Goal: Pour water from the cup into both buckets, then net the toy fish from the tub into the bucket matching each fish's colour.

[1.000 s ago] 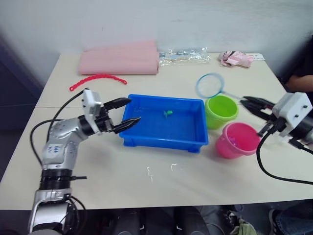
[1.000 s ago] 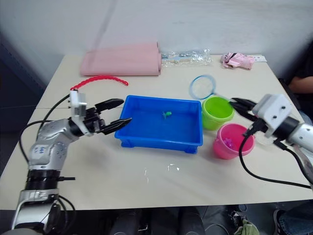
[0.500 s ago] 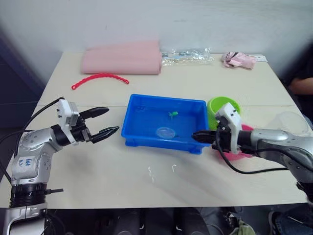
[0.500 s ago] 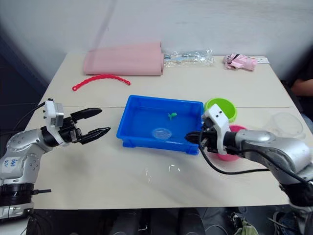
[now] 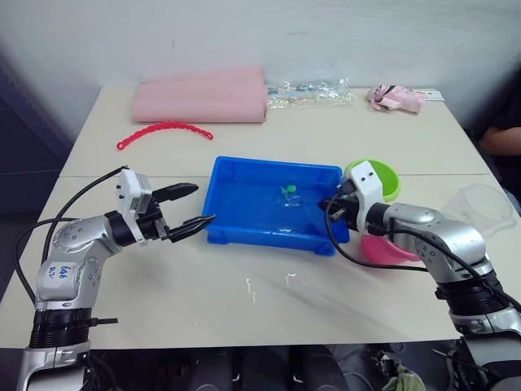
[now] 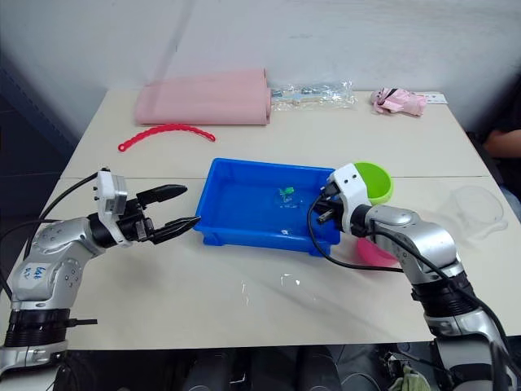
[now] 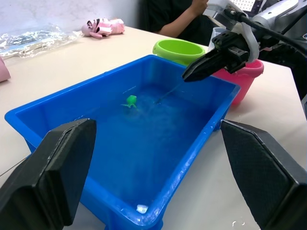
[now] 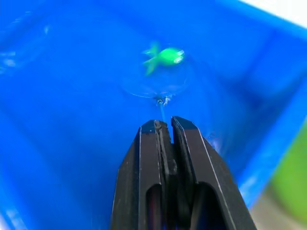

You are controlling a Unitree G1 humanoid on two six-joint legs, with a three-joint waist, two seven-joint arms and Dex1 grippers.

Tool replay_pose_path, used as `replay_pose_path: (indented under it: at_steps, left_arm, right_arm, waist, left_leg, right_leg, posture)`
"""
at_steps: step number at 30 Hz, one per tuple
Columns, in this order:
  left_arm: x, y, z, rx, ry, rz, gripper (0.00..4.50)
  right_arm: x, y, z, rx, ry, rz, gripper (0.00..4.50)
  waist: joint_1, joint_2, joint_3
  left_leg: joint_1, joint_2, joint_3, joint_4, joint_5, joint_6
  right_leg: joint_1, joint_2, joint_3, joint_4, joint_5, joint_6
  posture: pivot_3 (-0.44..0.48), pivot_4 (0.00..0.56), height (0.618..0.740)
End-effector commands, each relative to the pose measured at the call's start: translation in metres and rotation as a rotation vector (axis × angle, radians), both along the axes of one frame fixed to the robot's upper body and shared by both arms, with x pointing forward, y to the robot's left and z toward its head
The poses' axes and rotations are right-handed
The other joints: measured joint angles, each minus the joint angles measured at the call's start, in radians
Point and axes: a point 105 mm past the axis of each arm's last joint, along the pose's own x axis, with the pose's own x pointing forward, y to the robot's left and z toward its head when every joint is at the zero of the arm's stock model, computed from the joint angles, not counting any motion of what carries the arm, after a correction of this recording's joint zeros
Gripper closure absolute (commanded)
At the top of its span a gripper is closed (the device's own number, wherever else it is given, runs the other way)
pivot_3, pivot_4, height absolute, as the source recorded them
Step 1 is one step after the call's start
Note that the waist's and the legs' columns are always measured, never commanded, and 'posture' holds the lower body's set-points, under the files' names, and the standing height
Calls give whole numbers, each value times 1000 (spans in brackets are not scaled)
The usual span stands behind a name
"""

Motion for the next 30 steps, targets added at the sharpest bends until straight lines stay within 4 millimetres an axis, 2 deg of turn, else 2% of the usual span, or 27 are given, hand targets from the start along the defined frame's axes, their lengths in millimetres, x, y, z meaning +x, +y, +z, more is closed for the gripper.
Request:
replay_pose_path:
  at_steps: [1, 6, 8, 14, 20, 22, 30]
  left_arm:
    - [-1, -7, 11, -20, -42, -27, 40]
    - [1, -9, 12, -31, -45, -35, 40]
    - [2, -11, 14, -40, -50, -41, 40]
    - [6, -16, 17, -64, -57, -61, 40]
    - [8, -30, 19, -117, -38, -93, 40]
    - [9, -35, 20, -122, -41, -102, 40]
    - [18, -56, 26, -159, -33, -108, 40]
  right_arm:
    - [0, 2, 14, 36, -116, 11, 4500]
    - [-12, 3, 12, 48, -173, 51, 4500]
    - [-22, 4, 17, 83, -191, 87, 4500]
    - [-45, -4, 26, 83, -259, 121, 4500]
    - [-66, -14, 33, 63, -342, 155, 4500]
    - [-71, -21, 37, 64, -360, 134, 4500]
    - [-84, -74, 67, 15, -465, -39, 4500]
  waist:
    - [-1, 0, 0]
    - [1, 0, 0]
    - [0, 0, 0]
    - [0, 0, 0]
    - [2, 0, 0]
    - [2, 0, 0]
    - [14, 0, 0]
  left_leg:
    - [0, 0, 0, 0, 0, 0]
    - [0, 0, 2, -1, 0, 0]
    - [0, 0, 2, -1, 0, 0]
    - [0, 0, 2, -2, 0, 0]
    - [0, 0, 3, -2, 0, 0]
    - [1, 0, 3, -2, 0, 0]
    - [1, 0, 2, -1, 0, 1]
  right_leg:
    - [0, 0, 0, 0, 0, 0]
    - [-1, 0, 2, 0, 0, 0]
    - [-1, 0, 2, 0, 0, 0]
    - [-1, 0, 2, 0, 0, 0]
    - [-1, 1, 3, 0, 0, 0]
    - [-1, 1, 3, 0, 0, 1]
    - [0, 1, 4, 0, 1, 2]
  posture:
    - [0, 150, 740]
    - [0, 150, 740]
    - [0, 150, 740]
    - [0, 150, 740]
    - [0, 150, 740]
    - [0, 150, 740]
    - [0, 150, 740]
